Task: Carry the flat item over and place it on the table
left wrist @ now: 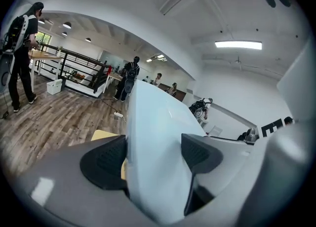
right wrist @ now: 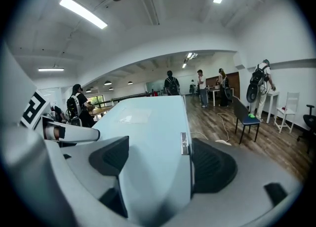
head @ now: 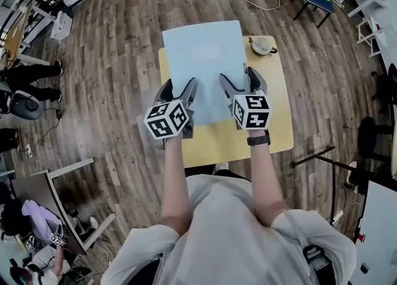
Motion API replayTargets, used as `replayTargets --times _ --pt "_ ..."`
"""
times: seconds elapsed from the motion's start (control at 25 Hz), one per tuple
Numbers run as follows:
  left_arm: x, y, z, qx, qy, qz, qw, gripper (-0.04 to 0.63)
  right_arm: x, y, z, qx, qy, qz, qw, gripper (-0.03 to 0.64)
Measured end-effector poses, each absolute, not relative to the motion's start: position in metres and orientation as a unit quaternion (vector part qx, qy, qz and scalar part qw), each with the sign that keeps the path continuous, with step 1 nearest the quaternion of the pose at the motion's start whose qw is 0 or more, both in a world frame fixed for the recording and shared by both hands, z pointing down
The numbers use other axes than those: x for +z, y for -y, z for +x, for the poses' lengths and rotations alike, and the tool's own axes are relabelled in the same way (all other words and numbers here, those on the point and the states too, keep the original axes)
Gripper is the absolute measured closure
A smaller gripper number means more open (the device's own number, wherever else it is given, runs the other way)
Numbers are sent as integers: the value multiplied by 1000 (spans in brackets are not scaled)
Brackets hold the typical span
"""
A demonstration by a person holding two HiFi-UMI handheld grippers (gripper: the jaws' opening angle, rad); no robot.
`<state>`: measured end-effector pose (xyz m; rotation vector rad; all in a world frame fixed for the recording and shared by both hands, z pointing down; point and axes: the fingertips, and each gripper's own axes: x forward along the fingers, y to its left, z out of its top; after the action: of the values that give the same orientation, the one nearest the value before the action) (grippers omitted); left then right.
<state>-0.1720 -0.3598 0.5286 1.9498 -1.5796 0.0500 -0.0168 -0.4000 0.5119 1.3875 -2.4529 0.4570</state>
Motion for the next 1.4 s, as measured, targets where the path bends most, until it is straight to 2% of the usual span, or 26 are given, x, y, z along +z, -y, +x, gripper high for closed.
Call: replayTargets --times 1.08,1.4 --pt "698 437 -183 89 574 691 429 259 678 476 -28 263 804 475 241 250" --pt "737 443 -183 91 571 682 448 259 716 483 -30 255 797 475 272 250"
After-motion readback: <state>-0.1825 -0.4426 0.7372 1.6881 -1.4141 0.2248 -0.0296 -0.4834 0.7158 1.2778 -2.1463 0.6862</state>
